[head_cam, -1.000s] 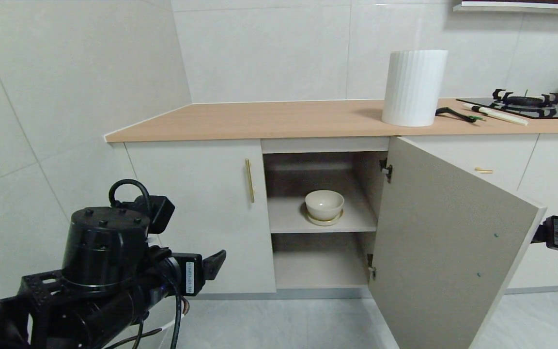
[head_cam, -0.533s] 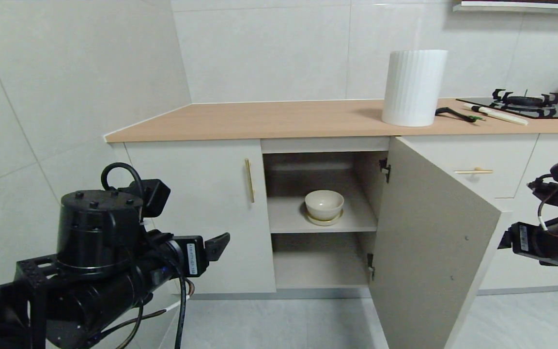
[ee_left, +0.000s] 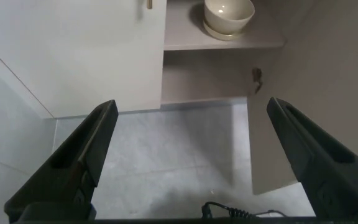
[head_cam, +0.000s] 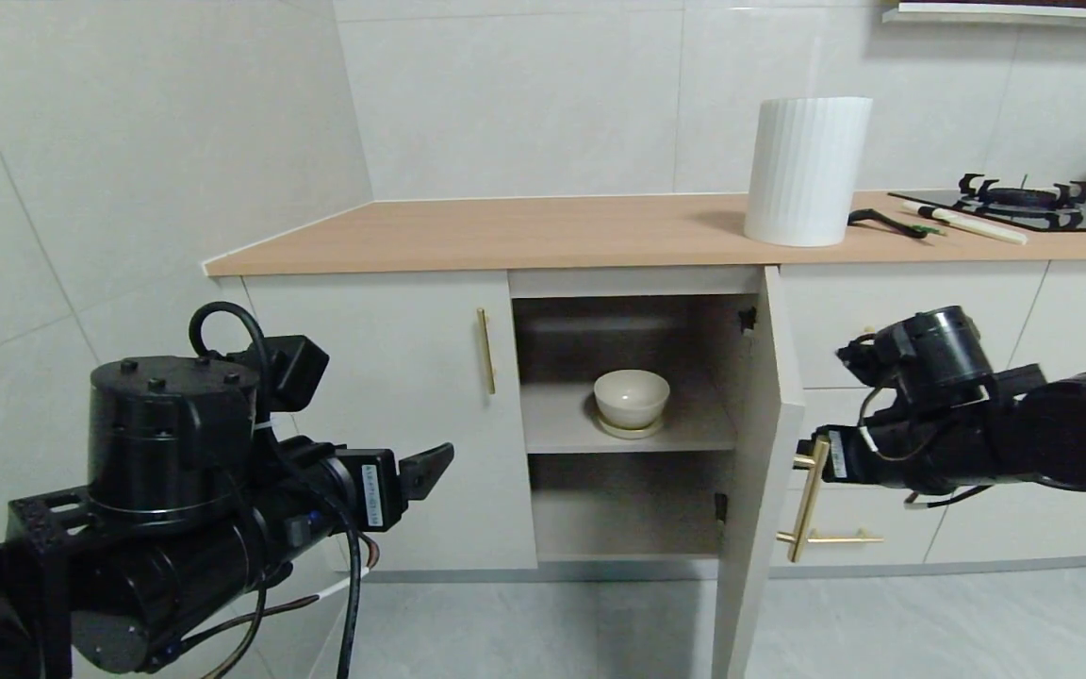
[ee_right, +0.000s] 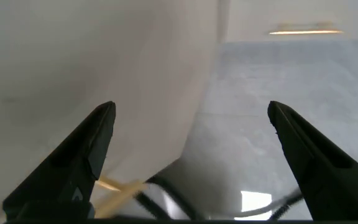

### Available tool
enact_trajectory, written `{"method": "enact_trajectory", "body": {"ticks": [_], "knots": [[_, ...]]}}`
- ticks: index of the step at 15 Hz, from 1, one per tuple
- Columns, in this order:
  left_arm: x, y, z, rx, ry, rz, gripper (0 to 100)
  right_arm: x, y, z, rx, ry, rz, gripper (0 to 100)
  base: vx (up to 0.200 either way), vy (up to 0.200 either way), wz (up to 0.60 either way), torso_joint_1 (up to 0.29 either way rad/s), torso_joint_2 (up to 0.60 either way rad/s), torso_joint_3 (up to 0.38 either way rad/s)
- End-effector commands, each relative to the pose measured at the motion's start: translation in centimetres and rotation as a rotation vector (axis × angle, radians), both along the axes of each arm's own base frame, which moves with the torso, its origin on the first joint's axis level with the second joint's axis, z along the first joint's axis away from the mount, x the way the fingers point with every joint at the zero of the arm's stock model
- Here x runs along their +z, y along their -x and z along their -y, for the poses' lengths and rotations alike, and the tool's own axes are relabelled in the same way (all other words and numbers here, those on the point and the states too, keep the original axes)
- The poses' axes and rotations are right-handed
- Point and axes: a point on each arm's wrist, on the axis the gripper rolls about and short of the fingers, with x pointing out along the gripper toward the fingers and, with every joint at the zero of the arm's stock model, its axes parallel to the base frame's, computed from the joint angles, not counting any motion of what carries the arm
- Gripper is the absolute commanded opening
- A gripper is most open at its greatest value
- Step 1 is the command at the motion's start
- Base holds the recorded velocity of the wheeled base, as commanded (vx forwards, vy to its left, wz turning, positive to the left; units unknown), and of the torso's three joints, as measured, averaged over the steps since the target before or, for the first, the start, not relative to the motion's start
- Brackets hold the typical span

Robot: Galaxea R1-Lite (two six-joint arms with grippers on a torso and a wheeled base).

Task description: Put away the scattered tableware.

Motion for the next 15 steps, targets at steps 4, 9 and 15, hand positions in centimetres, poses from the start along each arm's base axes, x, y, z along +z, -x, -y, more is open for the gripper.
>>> {"method": "enact_trajectory", "body": {"ticks": [4,9,15], "knots": [[-0.5,-0.3,0.2,-0.001,-0.014,-0.019,100,-3.7,-3.7,-4.5,0.084,0.015,-0.046,100,0.000,0.000,0.00,0.000,0.00,0.000],[-0.7,-0.4,0.2,0.001,-0.018,-0.024,100,-6.1,-6.5,-6.8,0.077,-0.028,-0.013,100,0.000,0.000,0.00,0.000,0.00,0.000],[-0.9,-0.5,0.3,0.003,-0.023,-0.029,100,-8.0,-7.9,-7.9,0.046,-0.097,0.047,100,0.000,0.000,0.00,0.000,0.00,0.000]]}}
